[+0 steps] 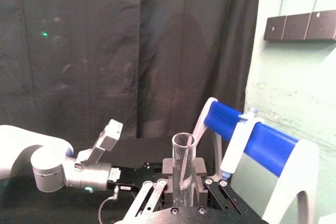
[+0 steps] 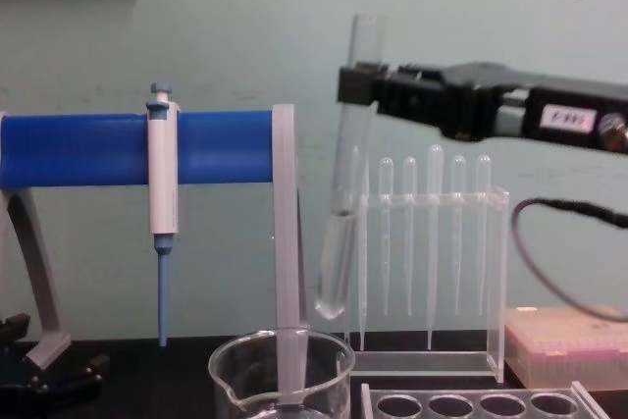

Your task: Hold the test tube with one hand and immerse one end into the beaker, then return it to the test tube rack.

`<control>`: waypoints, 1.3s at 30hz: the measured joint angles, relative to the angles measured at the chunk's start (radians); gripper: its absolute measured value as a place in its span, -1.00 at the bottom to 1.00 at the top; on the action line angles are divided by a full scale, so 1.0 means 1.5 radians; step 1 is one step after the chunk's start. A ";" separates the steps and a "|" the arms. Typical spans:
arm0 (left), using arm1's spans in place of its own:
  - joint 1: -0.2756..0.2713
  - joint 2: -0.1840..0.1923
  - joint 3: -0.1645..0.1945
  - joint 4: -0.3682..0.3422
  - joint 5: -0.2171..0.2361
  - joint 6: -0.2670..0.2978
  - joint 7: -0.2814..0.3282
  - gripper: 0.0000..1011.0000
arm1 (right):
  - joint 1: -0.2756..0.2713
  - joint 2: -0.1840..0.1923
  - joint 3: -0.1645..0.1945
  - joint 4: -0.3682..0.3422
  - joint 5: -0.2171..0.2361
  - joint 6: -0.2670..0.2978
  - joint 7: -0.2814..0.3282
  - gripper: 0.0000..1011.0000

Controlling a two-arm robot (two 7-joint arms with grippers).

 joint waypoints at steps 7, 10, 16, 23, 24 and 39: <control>0.000 0.000 0.000 0.000 0.000 0.000 0.000 0.98 | -0.014 0.044 0.025 -0.032 0.024 -0.003 0.002 -0.52; 0.000 0.000 0.000 0.000 0.000 0.000 0.000 0.98 | -0.026 0.064 0.034 -0.043 0.032 -0.006 0.005 -0.52; 0.000 0.000 0.000 0.000 0.000 0.000 0.000 0.98 | -0.049 0.094 0.045 -0.054 0.036 -0.013 0.009 -0.52; 0.000 0.000 0.000 0.000 0.000 0.000 0.000 0.98 | -0.076 0.124 0.057 -0.061 0.036 -0.027 0.016 -0.52; 0.000 0.000 0.000 0.000 0.000 0.000 0.000 0.98 | -0.082 0.130 0.059 -0.063 0.036 -0.030 0.016 -0.52; 0.000 0.000 0.000 0.000 0.000 0.000 0.000 0.98 | -0.106 0.134 0.060 -0.043 0.019 -0.061 0.037 -0.52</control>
